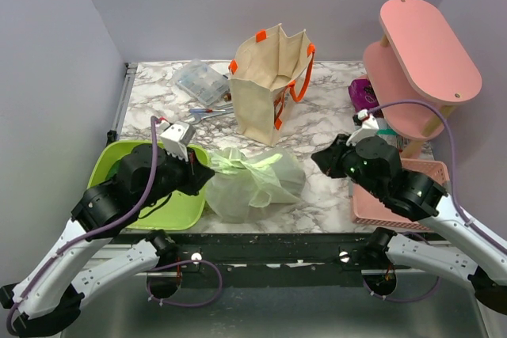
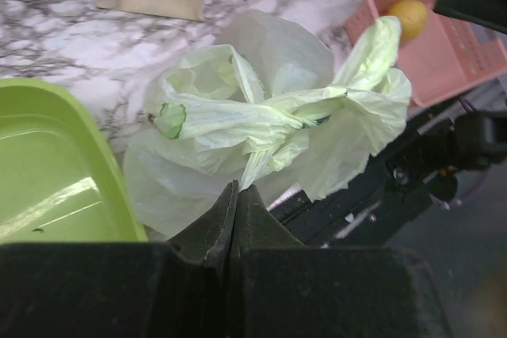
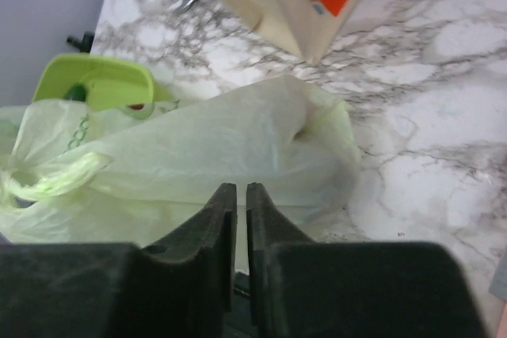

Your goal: Place the food into the grocery bag and tie it

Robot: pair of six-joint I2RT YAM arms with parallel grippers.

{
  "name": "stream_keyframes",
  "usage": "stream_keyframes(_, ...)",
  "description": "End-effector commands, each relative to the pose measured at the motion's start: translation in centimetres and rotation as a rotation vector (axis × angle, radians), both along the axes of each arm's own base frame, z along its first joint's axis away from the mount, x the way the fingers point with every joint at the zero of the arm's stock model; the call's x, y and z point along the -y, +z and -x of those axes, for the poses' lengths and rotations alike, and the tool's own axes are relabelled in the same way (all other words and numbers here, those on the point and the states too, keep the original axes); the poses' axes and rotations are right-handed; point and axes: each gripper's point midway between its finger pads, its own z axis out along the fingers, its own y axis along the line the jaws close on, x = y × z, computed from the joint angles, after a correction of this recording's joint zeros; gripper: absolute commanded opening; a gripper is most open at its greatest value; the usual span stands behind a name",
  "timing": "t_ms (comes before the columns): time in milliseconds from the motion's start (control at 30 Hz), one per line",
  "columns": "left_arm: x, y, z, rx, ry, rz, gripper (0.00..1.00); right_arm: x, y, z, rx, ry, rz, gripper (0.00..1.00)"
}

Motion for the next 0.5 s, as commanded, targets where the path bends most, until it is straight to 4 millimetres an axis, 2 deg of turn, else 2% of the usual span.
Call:
stream_keyframes(0, 4.3, -0.1, 4.0, -0.050, -0.346, 0.086, 0.00, -5.3, 3.6, 1.7, 0.123, 0.348, -0.056, 0.32)
stream_keyframes(67, 5.9, -0.3, 5.0, -0.091, -0.434, 0.141, 0.00, -7.0, 4.4, 2.6, 0.134, 0.461, -0.068, 0.49)
stream_keyframes(133, 7.4, -0.4, 6.1, -0.136, -0.517, 0.203, 0.00, -8.3, 5.2, 3.2, 0.147, 0.549, -0.068, 0.58)
stream_keyframes(233, 8.8, -0.7, 7.1, -0.194, -0.585, 0.247, 0.00, -9.3, 6.0, 3.4, 0.167, 0.616, -0.057, 0.62)
stream_keyframes(367, 9.4, -1.6, 7.4, -0.204, -0.593, 0.212, 0.00, -10.6, 7.7, 4.4, 0.206, 0.734, -0.066, 0.68)
stream_keyframes(467, 9.7, -1.9, 7.3, -0.207, -0.587, 0.206, 0.00, -12.1, 7.3, 5.5, 0.167, 0.855, -0.067, 0.71)
